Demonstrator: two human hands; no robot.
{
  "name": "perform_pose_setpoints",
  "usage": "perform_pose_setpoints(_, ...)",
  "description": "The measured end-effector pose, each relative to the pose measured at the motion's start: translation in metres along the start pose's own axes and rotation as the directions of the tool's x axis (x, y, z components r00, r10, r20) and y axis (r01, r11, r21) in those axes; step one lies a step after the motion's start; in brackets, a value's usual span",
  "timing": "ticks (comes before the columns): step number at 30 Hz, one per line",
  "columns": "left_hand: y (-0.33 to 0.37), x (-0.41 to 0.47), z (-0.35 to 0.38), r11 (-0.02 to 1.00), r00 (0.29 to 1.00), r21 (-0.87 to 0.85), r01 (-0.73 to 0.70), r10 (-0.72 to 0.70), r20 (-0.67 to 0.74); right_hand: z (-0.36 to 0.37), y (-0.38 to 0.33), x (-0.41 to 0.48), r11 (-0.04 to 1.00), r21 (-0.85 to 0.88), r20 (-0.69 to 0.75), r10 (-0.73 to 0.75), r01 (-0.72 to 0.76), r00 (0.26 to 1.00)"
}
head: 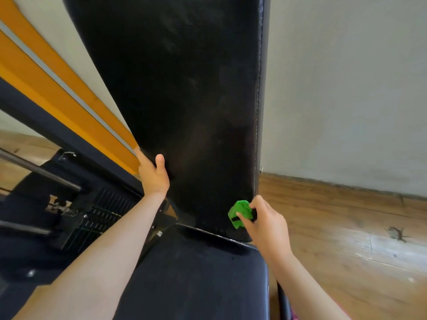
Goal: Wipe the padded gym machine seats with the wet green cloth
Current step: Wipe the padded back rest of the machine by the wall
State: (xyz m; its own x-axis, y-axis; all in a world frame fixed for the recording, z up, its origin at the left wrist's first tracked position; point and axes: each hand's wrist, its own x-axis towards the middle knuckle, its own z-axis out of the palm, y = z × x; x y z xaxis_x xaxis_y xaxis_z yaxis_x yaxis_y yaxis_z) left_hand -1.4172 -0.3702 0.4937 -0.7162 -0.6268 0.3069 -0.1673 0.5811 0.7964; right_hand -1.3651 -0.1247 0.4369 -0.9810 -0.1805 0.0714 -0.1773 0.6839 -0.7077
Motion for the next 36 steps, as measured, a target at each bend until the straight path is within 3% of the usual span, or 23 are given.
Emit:
perform_pose_setpoints(3, -0.011, 0.003, 0.002, 0.994, 0.997, -0.069, -0.082, 0.082, -0.008, 0.008, 0.016, -0.009, 0.999, 0.023, -0.033, 0.027, -0.026, 0.999)
perform_pose_setpoints(10, -0.030, 0.006, 0.017, 0.995, 0.994, -0.069, -0.077, 0.071, -0.085, 0.046, 0.048, -0.038, 0.953, 0.133, 0.015, 0.273, -0.272, 0.962)
perform_pose_setpoints(16, -0.033, 0.005, 0.019, 0.988, 0.990, -0.116, -0.104, 0.091, -0.110, 0.064, 0.047, -0.046, 0.886, 0.315, -0.055, 0.376, -0.341, 0.925)
perform_pose_setpoints(22, -0.037, 0.005, 0.014, 0.974, 0.981, -0.141, -0.176, 0.162, -0.104, 0.028, 0.015, -0.025, 0.836, 0.520, -0.286, 0.363, -0.175, 0.887)
perform_pose_setpoints(26, -0.042, 0.006, 0.015, 0.979, 0.988, -0.144, -0.147, 0.137, -0.075, 0.002, -0.008, -0.006, 0.842, 0.537, -0.398, 0.310, -0.055, 0.863)
perform_pose_setpoints(30, -0.042, 0.008, 0.009, 0.980, 0.991, -0.153, -0.130, 0.125, -0.044, 0.015, -0.004, -0.011, 0.840, 0.527, -0.355, 0.356, -0.129, 0.864)
perform_pose_setpoints(36, -0.049, 0.011, 0.009, 0.980, 0.986, -0.114, -0.162, 0.159, -0.042, 0.067, 0.037, -0.040, 0.806, 0.450, -0.163, 0.497, -0.384, 0.852)
